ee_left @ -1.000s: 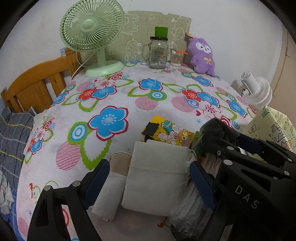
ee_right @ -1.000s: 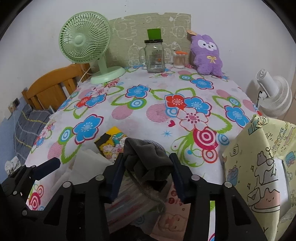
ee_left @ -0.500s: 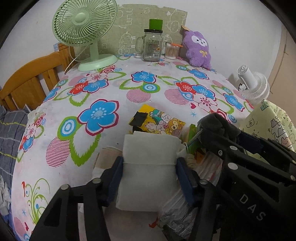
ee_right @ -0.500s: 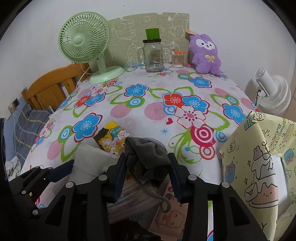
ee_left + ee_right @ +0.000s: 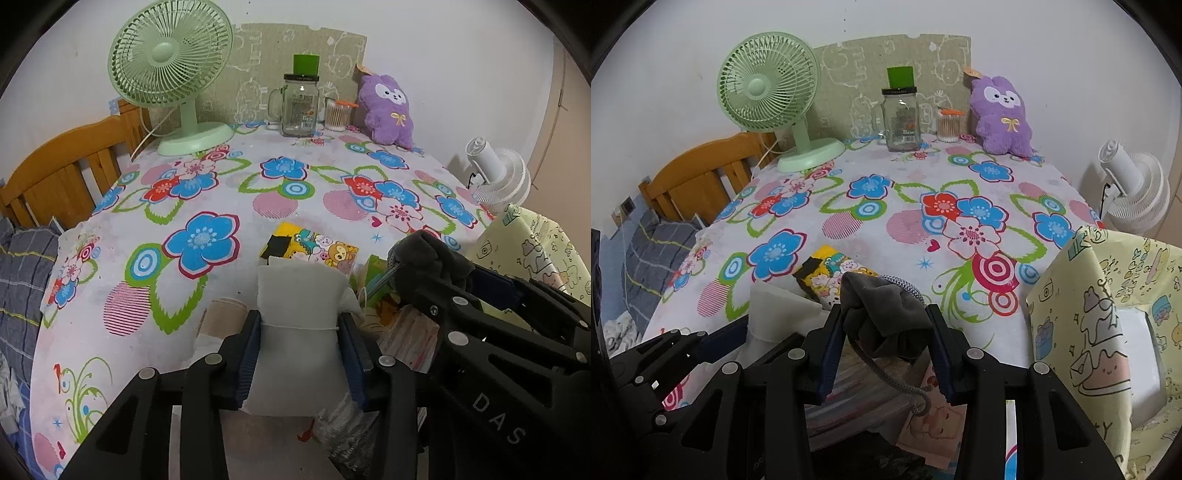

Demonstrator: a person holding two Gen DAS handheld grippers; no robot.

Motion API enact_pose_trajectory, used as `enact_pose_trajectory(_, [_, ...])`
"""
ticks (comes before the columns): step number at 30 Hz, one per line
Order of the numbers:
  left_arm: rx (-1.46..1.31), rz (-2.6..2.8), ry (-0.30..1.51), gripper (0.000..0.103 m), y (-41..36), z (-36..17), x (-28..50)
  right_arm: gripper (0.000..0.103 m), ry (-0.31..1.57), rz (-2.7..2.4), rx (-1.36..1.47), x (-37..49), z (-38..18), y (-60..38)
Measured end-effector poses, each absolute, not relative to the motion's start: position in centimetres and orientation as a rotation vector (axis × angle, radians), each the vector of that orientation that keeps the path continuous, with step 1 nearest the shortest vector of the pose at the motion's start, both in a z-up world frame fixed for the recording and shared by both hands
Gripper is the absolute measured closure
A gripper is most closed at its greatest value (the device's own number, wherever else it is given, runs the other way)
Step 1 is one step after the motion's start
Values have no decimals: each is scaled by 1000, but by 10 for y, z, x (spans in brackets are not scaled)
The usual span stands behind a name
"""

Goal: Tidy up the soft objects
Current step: 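Lift and carry both held items over the yellow-green patterned box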

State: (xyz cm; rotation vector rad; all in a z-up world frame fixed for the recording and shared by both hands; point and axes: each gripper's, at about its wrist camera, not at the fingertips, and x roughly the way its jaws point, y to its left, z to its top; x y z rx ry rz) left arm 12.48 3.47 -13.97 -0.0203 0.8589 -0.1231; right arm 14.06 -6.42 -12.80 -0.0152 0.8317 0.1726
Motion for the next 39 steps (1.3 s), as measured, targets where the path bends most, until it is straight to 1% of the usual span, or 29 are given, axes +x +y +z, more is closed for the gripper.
enact_pose_trajectory(10, [-9, -119, 811, 61, 33, -121, 116, 56, 793, 176, -7, 132, -110, -64])
enact_pose_trajectory(39, [10, -122, 647, 61, 17, -54, 87, 56, 637, 163, 0, 98, -36, -77])
